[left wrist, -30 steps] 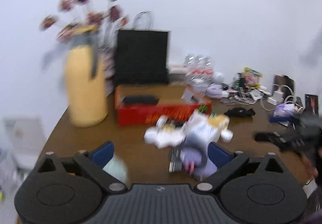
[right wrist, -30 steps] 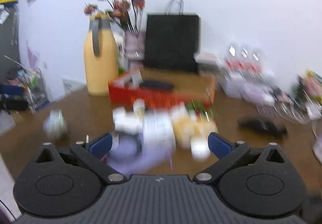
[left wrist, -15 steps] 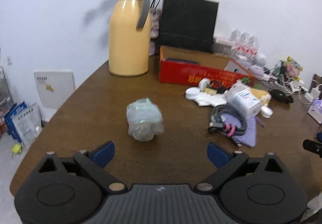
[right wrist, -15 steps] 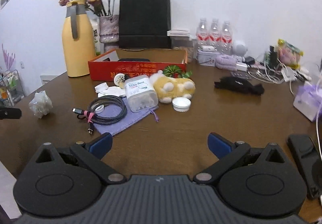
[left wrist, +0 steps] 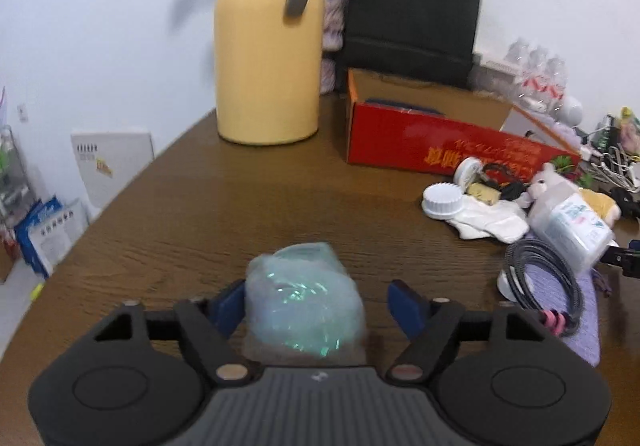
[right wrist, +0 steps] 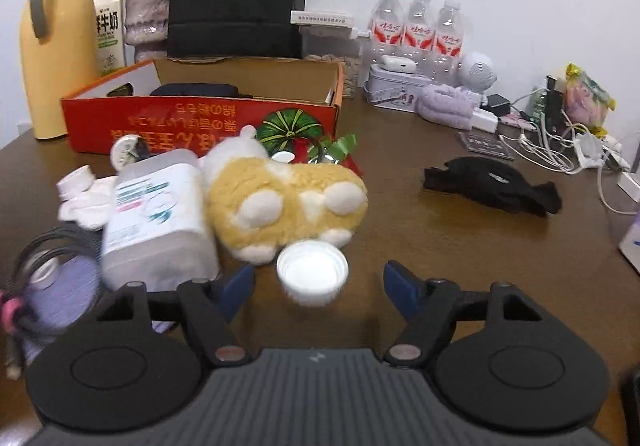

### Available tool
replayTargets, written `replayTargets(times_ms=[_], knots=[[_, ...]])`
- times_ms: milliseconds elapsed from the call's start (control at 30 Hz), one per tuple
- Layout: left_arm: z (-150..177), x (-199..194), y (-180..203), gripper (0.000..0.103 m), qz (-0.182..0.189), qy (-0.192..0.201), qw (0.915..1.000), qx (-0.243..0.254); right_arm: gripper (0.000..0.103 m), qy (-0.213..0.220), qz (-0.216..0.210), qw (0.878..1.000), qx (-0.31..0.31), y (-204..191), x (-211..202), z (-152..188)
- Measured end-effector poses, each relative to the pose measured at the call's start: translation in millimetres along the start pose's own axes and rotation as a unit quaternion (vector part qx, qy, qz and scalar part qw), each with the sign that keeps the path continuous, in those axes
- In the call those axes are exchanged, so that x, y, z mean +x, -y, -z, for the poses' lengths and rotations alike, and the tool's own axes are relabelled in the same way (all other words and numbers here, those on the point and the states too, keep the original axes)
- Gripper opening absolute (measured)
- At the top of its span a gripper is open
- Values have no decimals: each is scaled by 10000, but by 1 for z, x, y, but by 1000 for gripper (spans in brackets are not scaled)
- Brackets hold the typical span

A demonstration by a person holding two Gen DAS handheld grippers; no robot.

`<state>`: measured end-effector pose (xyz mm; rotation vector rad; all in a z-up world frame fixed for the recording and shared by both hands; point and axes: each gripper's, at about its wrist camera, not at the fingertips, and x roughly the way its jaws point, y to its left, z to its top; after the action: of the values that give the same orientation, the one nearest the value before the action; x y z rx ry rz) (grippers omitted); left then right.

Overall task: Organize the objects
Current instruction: 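Grasp a white round lid with the right tool while the left tool grasps the clear plastic bag, then lower the lid and the plastic bag into the red box and open both tools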

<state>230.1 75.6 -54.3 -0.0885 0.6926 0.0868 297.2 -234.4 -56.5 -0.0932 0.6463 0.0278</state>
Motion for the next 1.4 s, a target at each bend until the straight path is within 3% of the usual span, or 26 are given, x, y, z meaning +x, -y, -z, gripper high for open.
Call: replayTargets(times_ms=[33,67,100,133,267,400,467,567,767,867,1000,1133,1167,1233,1300,1400], knots=[[-1,5,1,51,-22,-81,10000,-47,67,-100,73,9999,-4,-1,6,-1],[0,7,2,42,-18,-117,9999,-39,62,-44,25,10000,16,0,7,0],[0,8,4,41,-8,-117,9999,-7,48,-51,-32,10000,49,2,8,0],[1,7,6,40,-23,-85,10000,32,41,-72,-98,9998,133,3,6,1],[7,-14,15,39,164,-20,9998,65,40,-99,-226,9993,279,4,-15,12],[27,-52,25,39,490,-116,9987,-5,40,100,-388,9988,274,-8,-74,38],[42,-73,33,39,853,-223,9961,88,40,182,-786,9962,331,-15,-113,57],[55,-96,44,39,1102,-228,9932,303,41,105,-1261,9918,186,-24,-148,78],[45,-104,54,39,1171,15,9922,418,41,275,-1088,9937,10,-29,-164,74],[31,-102,52,39,1157,179,9923,393,41,404,-1316,9905,22,-29,-162,62],[-30,-80,39,39,1295,495,9902,188,41,796,-1563,9834,-457,-34,-155,7],[-126,-21,42,42,1893,494,9800,362,41,1200,-1940,9720,-565,-37,-117,-93],[-145,-1,48,42,1840,413,9812,411,41,1128,-1982,9721,-546,-40,-98,-120],[-182,52,66,42,1388,244,9881,611,41,781,-2020,9751,-479,-52,-41,-172],[-206,103,81,42,1242,-77,9897,703,41,127,-2054,9781,-298,-69,24,-208],[-229,177,93,42,777,-530,9929,733,41,-614,-1505,9864,-243,-96,121,-234]])
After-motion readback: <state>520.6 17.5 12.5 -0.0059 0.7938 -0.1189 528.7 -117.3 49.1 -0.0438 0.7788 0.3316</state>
